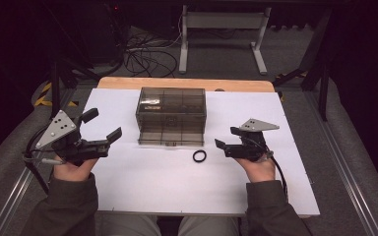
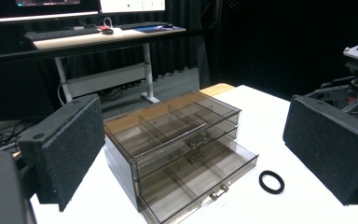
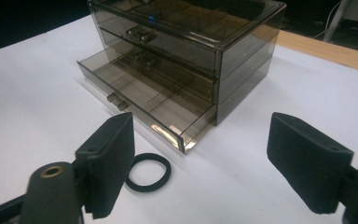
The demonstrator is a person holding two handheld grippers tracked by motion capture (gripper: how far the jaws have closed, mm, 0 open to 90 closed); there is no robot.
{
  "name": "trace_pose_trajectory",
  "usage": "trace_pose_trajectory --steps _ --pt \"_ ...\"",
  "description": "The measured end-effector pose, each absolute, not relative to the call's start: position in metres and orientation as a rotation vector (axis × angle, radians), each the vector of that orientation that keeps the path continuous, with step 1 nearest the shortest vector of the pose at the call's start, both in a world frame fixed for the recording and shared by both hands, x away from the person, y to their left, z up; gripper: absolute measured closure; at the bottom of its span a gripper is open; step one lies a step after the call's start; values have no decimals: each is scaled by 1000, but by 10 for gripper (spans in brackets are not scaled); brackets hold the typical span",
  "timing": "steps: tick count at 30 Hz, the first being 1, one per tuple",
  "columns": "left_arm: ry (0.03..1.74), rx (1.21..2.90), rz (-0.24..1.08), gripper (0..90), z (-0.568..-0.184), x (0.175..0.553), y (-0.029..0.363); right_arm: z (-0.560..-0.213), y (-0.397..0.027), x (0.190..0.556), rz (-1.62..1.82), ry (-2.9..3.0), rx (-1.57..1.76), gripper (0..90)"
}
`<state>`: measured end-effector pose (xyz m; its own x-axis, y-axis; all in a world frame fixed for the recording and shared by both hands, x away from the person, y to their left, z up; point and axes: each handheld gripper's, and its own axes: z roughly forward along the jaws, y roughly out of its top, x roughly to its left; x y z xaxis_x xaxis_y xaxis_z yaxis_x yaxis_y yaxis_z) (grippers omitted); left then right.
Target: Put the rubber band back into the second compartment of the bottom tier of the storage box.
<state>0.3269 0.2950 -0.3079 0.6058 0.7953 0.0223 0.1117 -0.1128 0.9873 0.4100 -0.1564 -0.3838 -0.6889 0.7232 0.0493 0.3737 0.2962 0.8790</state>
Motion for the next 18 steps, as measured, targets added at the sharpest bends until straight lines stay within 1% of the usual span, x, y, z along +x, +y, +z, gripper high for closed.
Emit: trace_pose_trajectory --steps 7,18 --pt "775 1610 689 62 -309 328 294 -393 -149 414 1322 2260 980 265" --pt "776 1612 692 62 -309 327 294 -405 -138 417 1294 2295 981 255"
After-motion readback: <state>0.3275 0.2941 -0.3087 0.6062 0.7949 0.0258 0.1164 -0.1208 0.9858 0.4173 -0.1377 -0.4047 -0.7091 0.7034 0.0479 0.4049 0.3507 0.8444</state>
